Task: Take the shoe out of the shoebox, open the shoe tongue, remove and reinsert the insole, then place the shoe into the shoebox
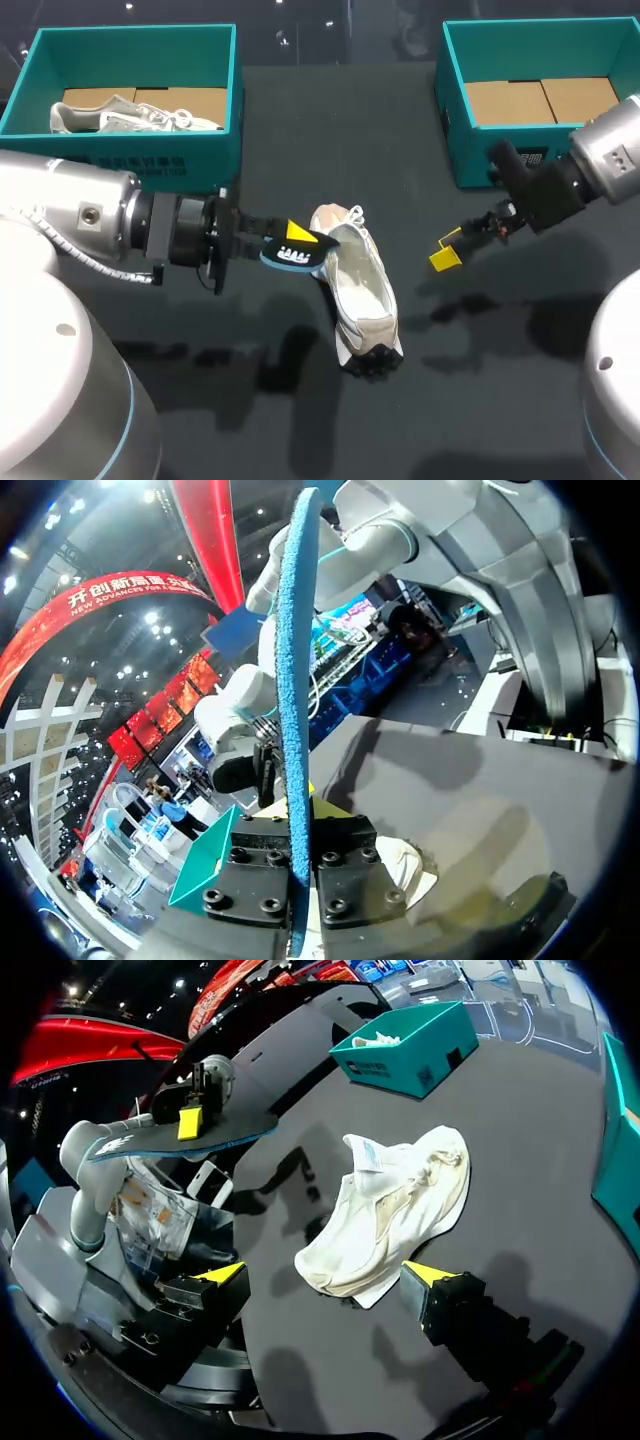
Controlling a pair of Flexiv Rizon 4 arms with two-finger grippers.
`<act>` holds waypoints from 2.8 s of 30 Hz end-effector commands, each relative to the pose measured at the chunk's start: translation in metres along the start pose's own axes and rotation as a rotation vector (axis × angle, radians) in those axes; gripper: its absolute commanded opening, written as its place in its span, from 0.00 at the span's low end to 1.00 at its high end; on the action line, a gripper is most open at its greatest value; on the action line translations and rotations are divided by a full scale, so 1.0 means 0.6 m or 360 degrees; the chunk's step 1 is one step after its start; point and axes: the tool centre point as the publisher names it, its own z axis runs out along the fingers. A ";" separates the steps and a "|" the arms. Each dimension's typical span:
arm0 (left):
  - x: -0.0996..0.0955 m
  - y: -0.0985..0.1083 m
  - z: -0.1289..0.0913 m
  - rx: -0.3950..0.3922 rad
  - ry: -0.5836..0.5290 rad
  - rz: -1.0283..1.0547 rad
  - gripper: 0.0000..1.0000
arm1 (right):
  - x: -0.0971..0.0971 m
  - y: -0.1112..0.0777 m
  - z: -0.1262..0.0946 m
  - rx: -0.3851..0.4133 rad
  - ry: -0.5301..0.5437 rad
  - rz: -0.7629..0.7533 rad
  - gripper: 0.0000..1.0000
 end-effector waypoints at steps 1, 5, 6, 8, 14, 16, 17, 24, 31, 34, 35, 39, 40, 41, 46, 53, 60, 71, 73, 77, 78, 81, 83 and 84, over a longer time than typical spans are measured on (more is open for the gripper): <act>0.005 -0.002 0.004 0.0015 -0.0005 -0.0055 0.00 | 0.008 -0.003 -0.001 0.0050 -0.0188 -0.0021 1.00; 0.021 0.004 0.021 0.0044 -0.0001 -0.0261 0.00 | -0.012 -0.033 0.008 0.0066 -0.0305 -0.0149 1.00; 0.025 0.006 0.026 0.0045 -0.0010 -0.0294 0.00 | -0.016 -0.040 0.010 0.0070 -0.0331 -0.0206 1.00; 0.034 0.010 0.034 0.0088 -0.0011 -0.0405 0.00 | -0.028 -0.055 0.015 0.0068 -0.0354 -0.0247 1.00; 0.037 0.007 0.046 0.0218 0.0033 -0.0616 0.00 | -0.046 -0.085 0.023 0.0104 -0.0435 -0.0321 1.00; 0.037 0.007 0.046 0.0218 0.0033 -0.0616 0.00 | -0.046 -0.085 0.023 0.0104 -0.0435 -0.0321 1.00; 0.037 0.007 0.046 0.0218 0.0033 -0.0616 0.00 | -0.046 -0.085 0.023 0.0104 -0.0435 -0.0321 1.00; 0.041 0.009 0.057 0.0211 -0.0014 -0.0677 0.00 | -0.046 -0.085 0.023 0.0104 -0.0435 -0.0321 1.00; 0.061 0.019 0.082 0.0201 -0.0107 -0.0810 0.00 | -0.065 -0.097 0.047 0.0223 -0.0497 -0.0572 1.00; 0.064 0.023 0.090 0.0224 -0.0100 -0.0838 0.00 | -0.076 -0.098 0.064 0.0255 -0.0468 -0.0665 1.00; 0.064 0.023 0.090 0.0224 -0.0100 -0.0838 0.00 | -0.079 -0.098 0.068 0.0287 -0.0474 -0.0665 1.00; 0.064 0.023 0.090 0.0224 -0.0100 -0.0838 0.00 | -0.080 -0.101 0.068 0.0310 -0.0479 -0.0718 1.00; 0.064 0.023 0.090 0.0224 -0.0100 -0.0838 0.00 | -0.080 -0.101 0.068 0.0310 -0.0479 -0.0718 1.00; 0.064 0.023 0.090 0.0224 -0.0100 -0.0838 0.00 | -0.080 -0.101 0.068 0.0310 -0.0479 -0.0718 1.00; 0.070 0.027 0.104 0.0202 -0.0114 -0.0784 0.00 | -0.080 -0.093 0.077 0.0345 -0.0463 -0.0783 1.00; 0.072 0.028 0.109 0.0186 -0.0162 -0.0693 0.00 | -0.087 -0.076 0.094 0.0383 -0.0407 -0.0851 1.00; 0.078 0.033 0.112 0.0186 -0.0164 -0.0694 0.00 | -0.089 -0.070 0.106 0.0425 -0.0390 -0.0910 1.00; 0.079 0.034 0.109 0.0189 -0.0175 -0.0674 0.00 | -0.094 -0.071 0.133 0.0474 -0.0357 -0.0937 1.00; 0.080 0.035 0.110 0.0189 -0.0168 -0.0675 0.00 | -0.095 -0.071 0.136 0.0487 -0.0354 -0.0940 1.00; 0.082 0.036 0.112 0.0188 -0.0163 -0.0677 0.00 | -0.096 -0.070 0.141 0.0485 -0.0346 -0.0951 1.00; 0.083 0.036 0.112 0.0187 -0.0162 -0.0679 0.00 | -0.096 -0.069 0.143 0.0488 -0.0345 -0.0952 1.00; 0.084 0.037 0.112 0.0186 -0.0159 -0.0679 0.00 | -0.094 -0.068 0.146 0.0500 -0.0341 -0.0964 1.00; 0.085 0.037 0.112 0.0186 -0.0158 -0.0678 0.00 | -0.093 -0.068 0.147 0.0502 -0.0338 -0.0968 1.00; 0.085 0.038 0.112 0.0187 -0.0157 -0.0677 0.00 | -0.093 -0.069 0.149 0.0506 -0.0336 -0.0969 1.00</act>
